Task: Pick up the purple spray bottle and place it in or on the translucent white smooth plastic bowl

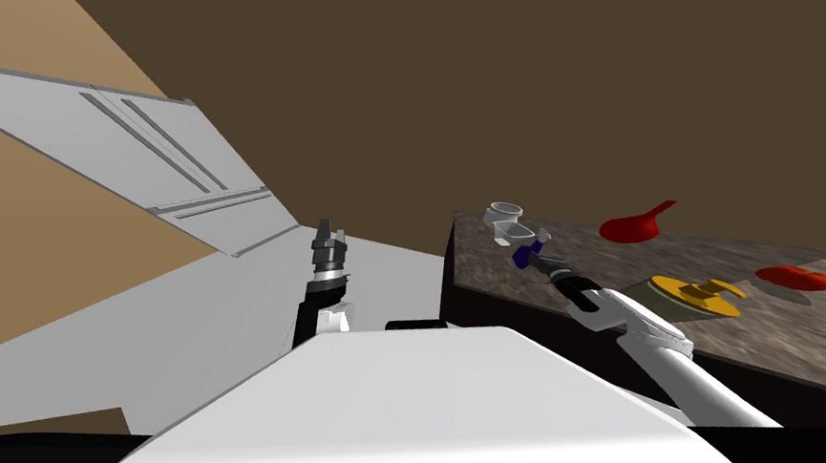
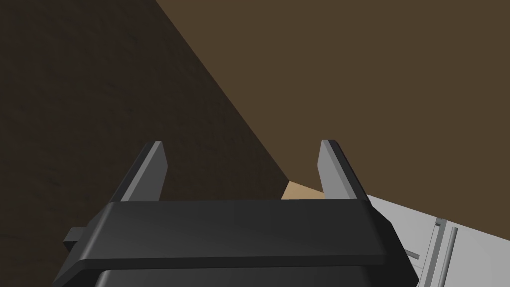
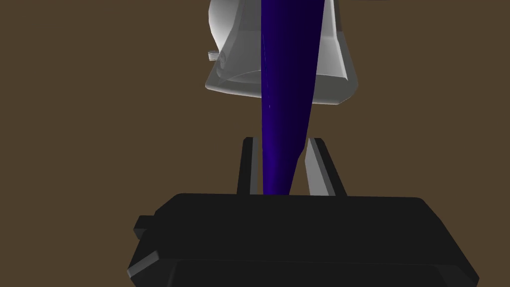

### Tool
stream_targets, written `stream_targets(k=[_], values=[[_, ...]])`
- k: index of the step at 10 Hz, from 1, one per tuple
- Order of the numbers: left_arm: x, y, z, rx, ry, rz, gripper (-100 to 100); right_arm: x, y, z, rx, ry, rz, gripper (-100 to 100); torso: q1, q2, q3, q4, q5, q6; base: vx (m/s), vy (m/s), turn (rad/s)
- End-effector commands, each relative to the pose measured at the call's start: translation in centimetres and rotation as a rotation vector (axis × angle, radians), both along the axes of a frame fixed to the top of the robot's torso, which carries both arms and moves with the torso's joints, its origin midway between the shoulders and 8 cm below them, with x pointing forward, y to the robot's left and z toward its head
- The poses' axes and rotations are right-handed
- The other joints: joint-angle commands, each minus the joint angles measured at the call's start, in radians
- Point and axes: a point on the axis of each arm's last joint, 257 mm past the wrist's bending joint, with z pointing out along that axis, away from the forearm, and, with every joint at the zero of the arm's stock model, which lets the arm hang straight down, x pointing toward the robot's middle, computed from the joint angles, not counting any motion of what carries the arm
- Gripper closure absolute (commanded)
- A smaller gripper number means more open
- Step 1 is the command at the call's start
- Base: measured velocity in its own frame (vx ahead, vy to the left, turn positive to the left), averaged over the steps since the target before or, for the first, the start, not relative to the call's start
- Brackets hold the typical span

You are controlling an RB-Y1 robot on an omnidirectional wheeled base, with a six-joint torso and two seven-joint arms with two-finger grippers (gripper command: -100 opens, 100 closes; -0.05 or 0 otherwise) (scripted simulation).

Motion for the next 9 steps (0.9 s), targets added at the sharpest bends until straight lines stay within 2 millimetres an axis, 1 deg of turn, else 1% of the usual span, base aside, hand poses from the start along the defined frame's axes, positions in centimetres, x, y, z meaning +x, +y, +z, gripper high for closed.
stream_targets(k=[1,2,3,4,6,7,9], values=[[0.0,0.0,0.0,0.000,0.000,0.000,0,-1.2,-1.9,0.6,0.021,-0.006,-0.032,100,0.000,0.000,0.000,0.000,0.000,0.000,-0.056,0.081,0.047],[0.0,0.0,0.0,0.000,0.000,0.000,0,-2.1,-3.4,1.2,0.035,-0.011,-0.055,100,0.004,0.004,0.002,0.000,0.000,0.002,-0.105,0.151,0.033],[0.0,0.0,0.0,0.000,0.000,0.000,0,-2.6,-4.1,1.6,0.043,-0.014,-0.068,100,0.008,0.008,0.004,0.001,0.001,0.003,-0.109,0.135,0.009],[0.0,0.0,0.0,0.000,0.000,0.000,0,-3.5,-5.8,2.4,0.058,-0.022,-0.094,100,0.008,0.010,0.005,0.001,0.001,0.003,-0.108,0.131,0.044],[0.0,0.0,0.0,0.000,0.000,0.000,0,-4.5,-7.4,3.3,0.074,-0.032,-0.122,100,0.008,0.009,0.005,0.002,0.001,0.003,-0.065,0.124,0.037],[0.0,0.0,0.0,0.000,0.000,0.000,0,-5.4,-8.9,4.3,0.091,-0.045,-0.150,100,0.007,0.007,0.004,0.001,0.001,0.003,-0.058,0.091,0.065],[0.0,0.0,0.0,0.000,0.000,0.000,0,-6.1,-10.3,5.4,0.107,-0.062,-0.175,100,0.006,0.008,0.004,0.002,0.000,0.003,-0.068,0.098,0.025]])
